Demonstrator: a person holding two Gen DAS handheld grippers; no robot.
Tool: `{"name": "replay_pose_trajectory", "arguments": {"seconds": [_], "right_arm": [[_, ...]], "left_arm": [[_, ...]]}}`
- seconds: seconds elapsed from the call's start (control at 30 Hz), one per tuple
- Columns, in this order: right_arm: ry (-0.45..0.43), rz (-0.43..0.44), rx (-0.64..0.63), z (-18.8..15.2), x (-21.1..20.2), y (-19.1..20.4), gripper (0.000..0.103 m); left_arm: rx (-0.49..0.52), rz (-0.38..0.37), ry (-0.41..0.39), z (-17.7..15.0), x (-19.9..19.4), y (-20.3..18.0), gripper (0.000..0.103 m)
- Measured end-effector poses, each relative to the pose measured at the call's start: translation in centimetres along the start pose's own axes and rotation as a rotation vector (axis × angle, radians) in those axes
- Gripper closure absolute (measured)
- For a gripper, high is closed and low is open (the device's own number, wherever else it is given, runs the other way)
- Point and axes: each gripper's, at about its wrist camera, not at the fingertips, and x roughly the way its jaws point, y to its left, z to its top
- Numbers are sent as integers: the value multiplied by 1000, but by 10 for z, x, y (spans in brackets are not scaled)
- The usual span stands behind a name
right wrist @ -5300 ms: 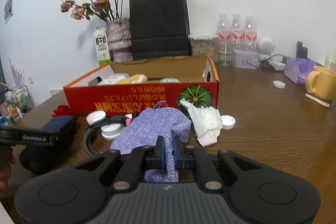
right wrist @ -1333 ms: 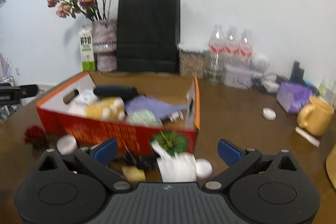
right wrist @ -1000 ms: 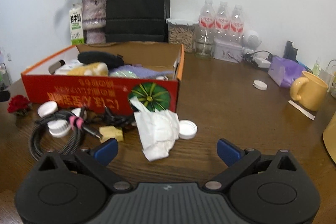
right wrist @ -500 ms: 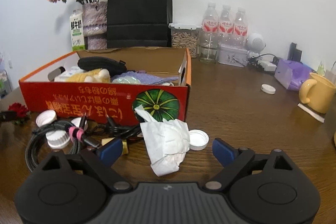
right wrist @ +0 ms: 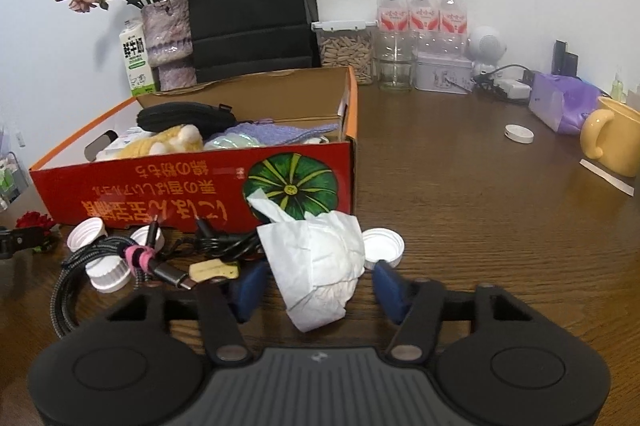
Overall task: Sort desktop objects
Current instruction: 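Grasp the red rose with the left tool while the right tool grasps the white tissue, then carry the rose and tissue into the cardboard box and open both tools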
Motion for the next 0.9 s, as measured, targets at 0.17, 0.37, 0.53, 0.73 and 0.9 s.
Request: {"name": "replay_pose_trajectory", "arguments": {"seconds": [0.17, 0.37, 0.53, 0.73, 0.9], "right_arm": [[-35, 14, 1, -1, -7, -1, 85], [-88, 21, -20, -1, -16, 1, 88], [-110, 18, -26, -1, -20, 3, 88], [-131, 10, -32, -2, -25, 5, 88], [-164, 0, -41, -3, -30, 7, 88]], "left_arm": [[4, -6, -15, -1, -2, -3, 50], [32, 3, -48, -1, -7, -9, 63], [36, 5, -57, -1, -8, -10, 69], [23, 7, -78, -2, -12, -8, 73], [8, 20, -128, -4, -21, -7, 75]]}}
